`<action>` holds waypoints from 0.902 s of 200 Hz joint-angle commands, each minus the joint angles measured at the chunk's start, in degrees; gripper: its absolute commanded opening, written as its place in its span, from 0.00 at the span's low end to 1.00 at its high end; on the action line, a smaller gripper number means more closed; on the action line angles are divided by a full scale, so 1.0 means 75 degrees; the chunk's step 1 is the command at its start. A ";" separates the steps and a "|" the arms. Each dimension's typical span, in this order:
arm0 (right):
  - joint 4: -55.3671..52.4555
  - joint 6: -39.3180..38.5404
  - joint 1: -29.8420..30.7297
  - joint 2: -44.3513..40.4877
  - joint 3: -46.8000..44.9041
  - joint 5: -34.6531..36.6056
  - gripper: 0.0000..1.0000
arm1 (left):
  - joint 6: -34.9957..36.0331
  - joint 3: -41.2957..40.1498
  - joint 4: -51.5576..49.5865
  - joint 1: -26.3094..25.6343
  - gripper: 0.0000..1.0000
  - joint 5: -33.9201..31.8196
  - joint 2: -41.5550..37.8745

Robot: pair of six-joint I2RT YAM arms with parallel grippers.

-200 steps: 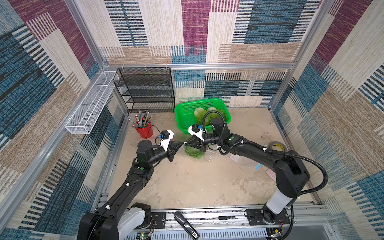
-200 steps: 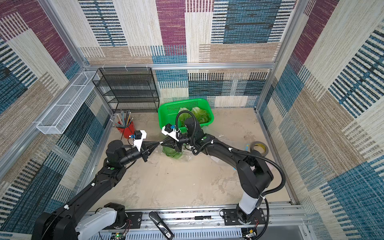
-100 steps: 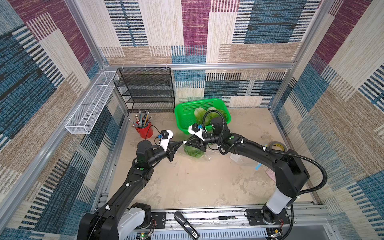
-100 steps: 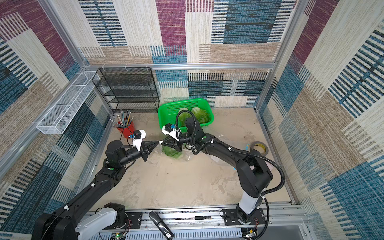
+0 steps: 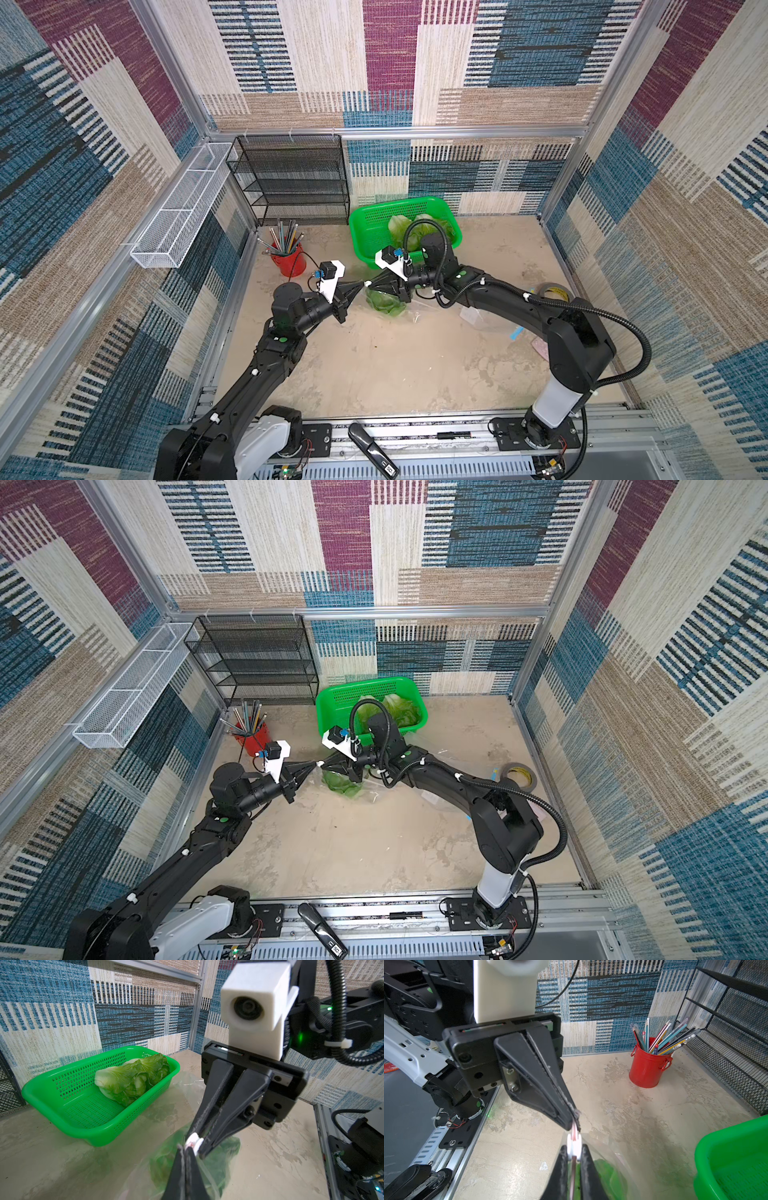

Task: Open the zip-top bag and take out the chinese cabbages
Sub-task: Unzip the zipper on the zipper food storage bag.

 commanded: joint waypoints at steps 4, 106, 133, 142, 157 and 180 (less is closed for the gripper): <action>-0.0126 -0.0174 0.0014 -0.0092 -0.0048 0.0152 0.05 | -0.0015 -0.0081 0.0601 0.0007 0.00 -0.0308 -0.0083; -0.0626 -0.0672 -0.0121 -0.0598 -0.0504 0.0841 0.07 | -0.0927 -0.0362 0.2074 0.0375 0.00 -0.0358 -0.0145; -0.0686 -0.0727 -0.0226 -0.0811 -0.0754 0.0978 0.08 | -0.1244 -0.0439 0.2382 0.0682 0.00 -0.0181 -0.0141; -0.0699 -0.0719 -0.0263 -0.0871 -0.0812 0.0996 0.08 | -0.1310 -0.0461 0.2442 0.0754 0.00 -0.0174 -0.0155; -0.0780 -0.0774 -0.0323 -0.0978 -0.0953 0.1078 0.08 | -0.1493 -0.0527 0.2675 0.0907 0.00 -0.0169 -0.0183; -0.0832 -0.0842 -0.0439 -0.1184 -0.1216 0.1266 0.08 | -0.1760 -0.0637 0.3012 0.1191 0.00 -0.0168 -0.0184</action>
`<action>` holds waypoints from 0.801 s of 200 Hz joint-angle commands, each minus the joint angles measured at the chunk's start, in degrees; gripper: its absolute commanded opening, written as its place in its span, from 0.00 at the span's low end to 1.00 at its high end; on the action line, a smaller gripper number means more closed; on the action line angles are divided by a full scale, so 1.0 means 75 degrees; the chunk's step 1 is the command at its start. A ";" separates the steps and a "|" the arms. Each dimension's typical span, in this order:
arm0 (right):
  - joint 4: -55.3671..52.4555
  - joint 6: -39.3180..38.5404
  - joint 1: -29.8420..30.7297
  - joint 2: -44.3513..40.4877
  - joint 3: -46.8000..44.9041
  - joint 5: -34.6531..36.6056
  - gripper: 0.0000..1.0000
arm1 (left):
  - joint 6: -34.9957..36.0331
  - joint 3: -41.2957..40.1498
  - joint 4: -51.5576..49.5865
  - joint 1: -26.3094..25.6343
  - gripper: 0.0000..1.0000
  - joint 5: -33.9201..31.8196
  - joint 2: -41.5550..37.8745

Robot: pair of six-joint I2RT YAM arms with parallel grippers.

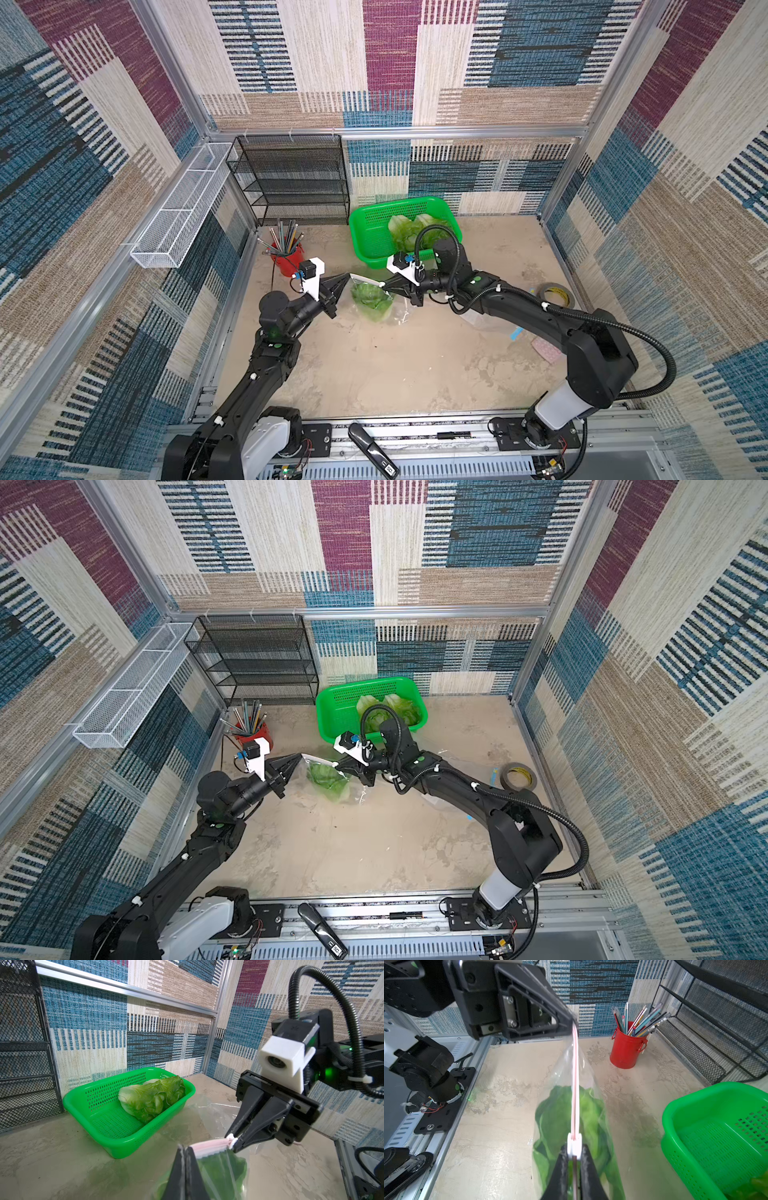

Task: Open the zip-top bag and take out the chinese cabbages
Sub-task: Unzip the zipper on the zipper food storage bag.

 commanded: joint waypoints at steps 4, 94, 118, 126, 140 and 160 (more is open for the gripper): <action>-0.0406 -0.0168 -0.0133 -0.0233 -0.0245 0.0380 0.08 | -0.0531 -0.0079 0.1174 0.0285 0.00 -0.0200 -0.0033; -0.0707 -0.0323 -0.0696 -0.1001 -0.1374 0.0919 0.08 | -0.0871 -0.0146 0.1575 0.0853 0.00 -0.0504 0.0035; -0.0751 -0.0328 -0.0801 -0.1166 -0.1602 0.1069 0.08 | -0.0920 -0.0145 0.1686 0.0911 0.00 -0.0522 0.0083; -0.0774 -0.0338 -0.0834 -0.1222 -0.1659 0.1104 0.09 | -0.0922 -0.0134 0.1700 0.0923 0.00 -0.0506 0.0109; -0.0808 -0.0352 -0.0897 -0.1310 -0.1733 0.1149 0.09 | -0.0897 -0.0109 0.1646 0.0939 0.00 -0.0482 0.0129; -0.0842 -0.0364 -0.0963 -0.1436 -0.1831 0.1191 0.09 | -0.0864 -0.0101 0.1595 0.0951 0.00 -0.0451 0.0140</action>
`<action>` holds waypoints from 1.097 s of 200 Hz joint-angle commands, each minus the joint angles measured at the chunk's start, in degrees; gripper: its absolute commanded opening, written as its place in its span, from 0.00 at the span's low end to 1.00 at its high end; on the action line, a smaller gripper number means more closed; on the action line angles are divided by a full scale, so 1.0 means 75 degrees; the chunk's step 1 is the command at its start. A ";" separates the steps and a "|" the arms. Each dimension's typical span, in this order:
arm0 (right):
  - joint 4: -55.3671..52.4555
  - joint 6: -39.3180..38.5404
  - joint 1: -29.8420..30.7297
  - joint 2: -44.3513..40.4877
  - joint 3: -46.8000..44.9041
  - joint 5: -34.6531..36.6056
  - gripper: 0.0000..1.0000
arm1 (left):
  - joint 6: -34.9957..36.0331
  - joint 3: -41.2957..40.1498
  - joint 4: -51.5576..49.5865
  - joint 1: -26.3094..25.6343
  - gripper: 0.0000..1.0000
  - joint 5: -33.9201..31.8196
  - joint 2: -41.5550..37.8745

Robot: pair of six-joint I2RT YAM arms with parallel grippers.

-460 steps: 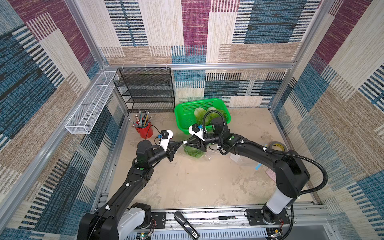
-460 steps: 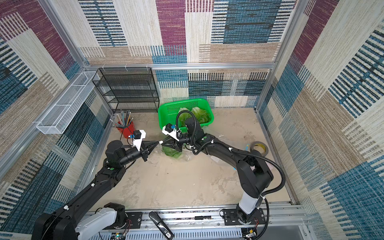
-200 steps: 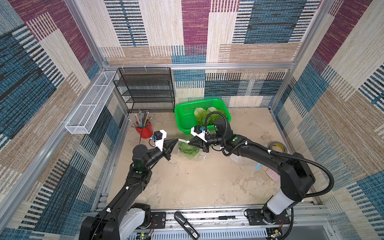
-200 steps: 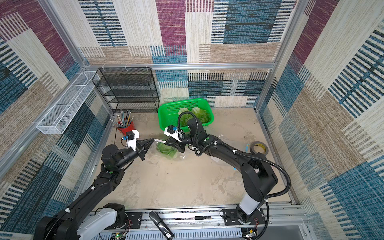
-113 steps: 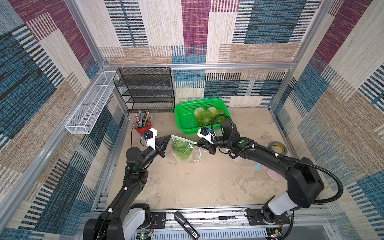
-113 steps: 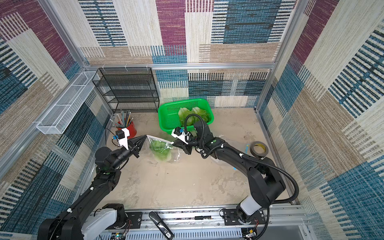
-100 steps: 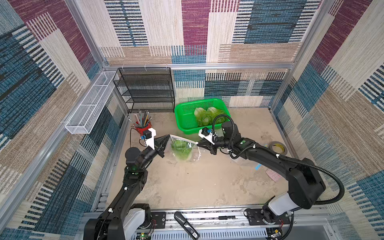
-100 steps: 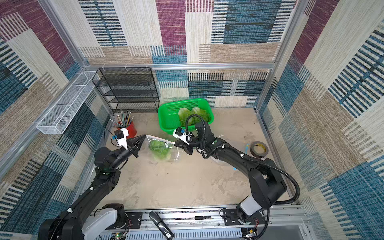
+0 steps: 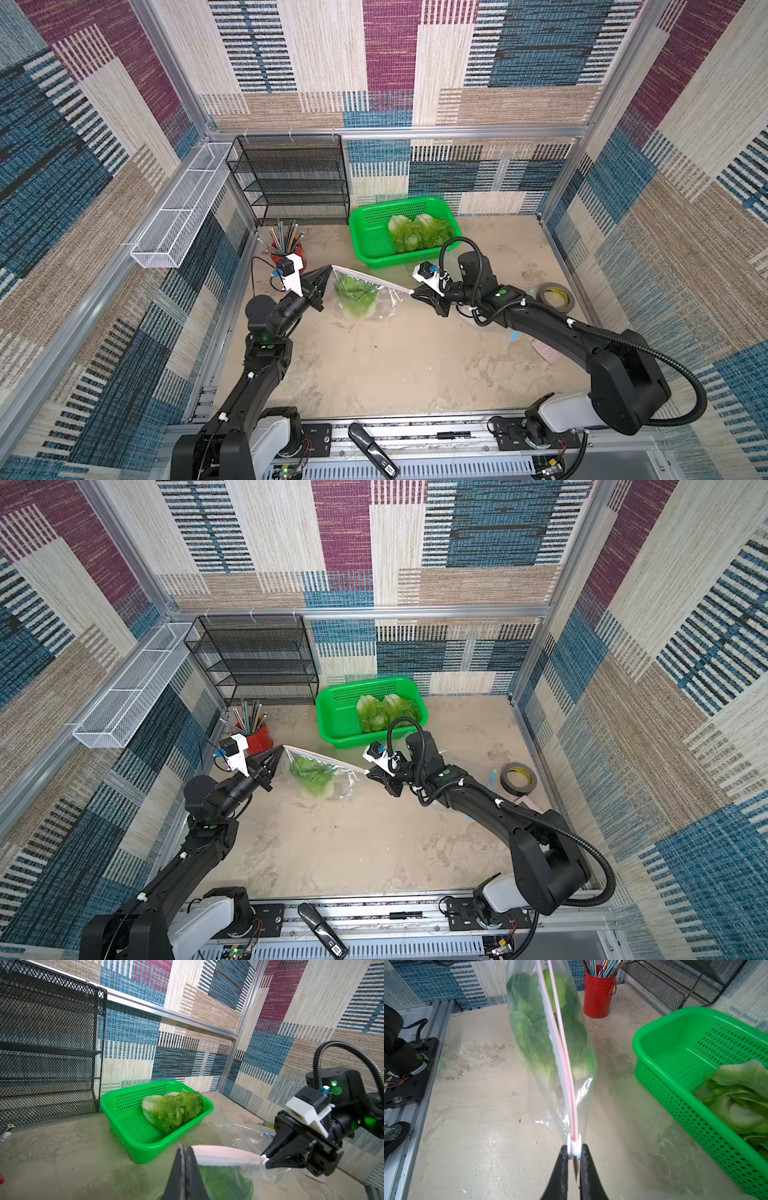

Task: Open the zip-top bag and take out the chinese cabbages
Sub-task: Unzip the zipper on the zipper food storage bag.

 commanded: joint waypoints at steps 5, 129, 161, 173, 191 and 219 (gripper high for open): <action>-0.0351 -0.0089 -0.0086 -0.0147 -0.0116 0.0341 0.09 | 0.0050 0.0074 0.0642 0.0049 0.00 -0.0290 -0.0005; 0.0994 0.0743 -0.0123 -0.0063 -0.0216 -0.0366 0.11 | -0.0837 -0.0013 0.1506 -0.0111 0.00 0.0479 0.0345; 0.1732 0.0972 -0.0128 0.0076 -0.0225 -0.0310 0.10 | -0.0425 -0.0119 0.1022 -0.0442 0.00 0.0266 0.0103; 0.2025 0.1063 -0.0121 0.0157 -0.0214 -0.0290 0.10 | -0.0148 -0.0031 0.0593 -0.0603 0.00 0.0208 -0.0016; 0.2415 0.1160 -0.0133 0.0255 -0.0218 -0.0168 0.09 | 0.0331 0.0140 -0.0089 -0.0836 0.00 0.0118 -0.0235; 0.2980 0.1215 -0.0124 0.0400 -0.0330 0.0266 0.12 | 0.0755 0.0156 -0.0615 -0.1043 0.00 -0.0085 -0.0577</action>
